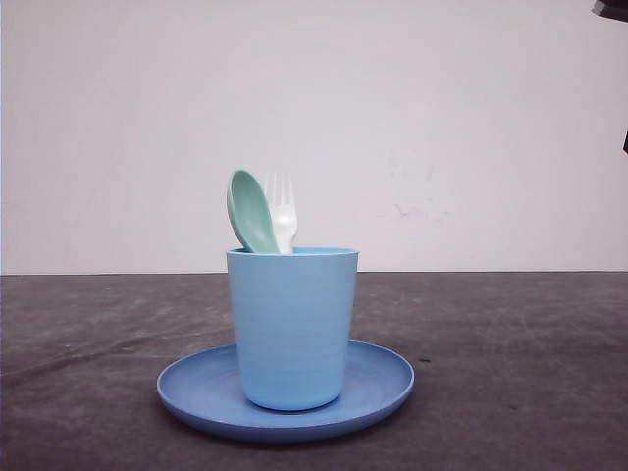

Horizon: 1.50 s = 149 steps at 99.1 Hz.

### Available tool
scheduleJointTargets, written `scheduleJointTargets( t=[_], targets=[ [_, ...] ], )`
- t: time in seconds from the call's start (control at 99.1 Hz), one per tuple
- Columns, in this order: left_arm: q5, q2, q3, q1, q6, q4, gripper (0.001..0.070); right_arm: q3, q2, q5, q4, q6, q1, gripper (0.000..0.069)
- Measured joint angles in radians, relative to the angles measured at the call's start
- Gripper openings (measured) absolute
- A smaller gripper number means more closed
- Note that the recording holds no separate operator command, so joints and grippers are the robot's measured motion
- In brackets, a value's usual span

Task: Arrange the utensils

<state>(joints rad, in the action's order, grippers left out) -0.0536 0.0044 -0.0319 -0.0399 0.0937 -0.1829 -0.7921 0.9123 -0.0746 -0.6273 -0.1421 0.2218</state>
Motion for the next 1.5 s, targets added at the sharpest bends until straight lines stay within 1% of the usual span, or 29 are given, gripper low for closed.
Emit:
scheduleJointTargets(
  t=[0.283,0.414,0.474,0.555,0.777,0.878,1.009,1.1,1.231,1.503],
  targets=[
    [0.0,0.0,0.0,0.0,0.0,0.0,0.0017,0.0,0.0,0.006,0.011,0.0,0.0,0.001],
    [0.0,0.0,0.0,0.0,0.0,0.0,0.0017,0.013,-0.029,0.086,0.088,0.009,-0.016,0.001],
    [0.0,0.0,0.0,0.0,0.0,0.0,0.0017,0.045,-0.079,0.092,0.124,0.018,-0.027,0.001],
    [0.0,0.0,0.0,0.0,0.0,0.0,0.0017,0.123,-0.167,0.069,0.175,0.026,-0.043,0.001],
    [0.0,0.0,0.0,0.0,0.0,0.0,0.0017,0.445,-0.47,-0.005,0.404,0.034,-0.127,0.001],
    [0.0,0.0,0.0,0.0,0.0,0.0,0.0017,0.576,-0.634,-0.019,0.425,0.034,-0.17,0.001],
    [0.0,0.0,0.0,0.0,0.0,0.0,0.0017,0.674,-0.782,-0.002,0.428,0.035,-0.185,0.001],
    [0.0,0.0,0.0,0.0,0.0,0.0,0.0017,0.716,-0.837,0.023,0.431,0.038,-0.185,0.001],
    [0.0,0.0,0.0,0.0,0.0,0.0,0.0017,0.772,-0.874,0.022,0.441,0.04,-0.185,0.001],
    [0.0,0.0,0.0,0.0,0.0,0.0,0.0017,0.774,-0.908,0.023,0.452,0.05,-0.185,0.001]
  ],
)
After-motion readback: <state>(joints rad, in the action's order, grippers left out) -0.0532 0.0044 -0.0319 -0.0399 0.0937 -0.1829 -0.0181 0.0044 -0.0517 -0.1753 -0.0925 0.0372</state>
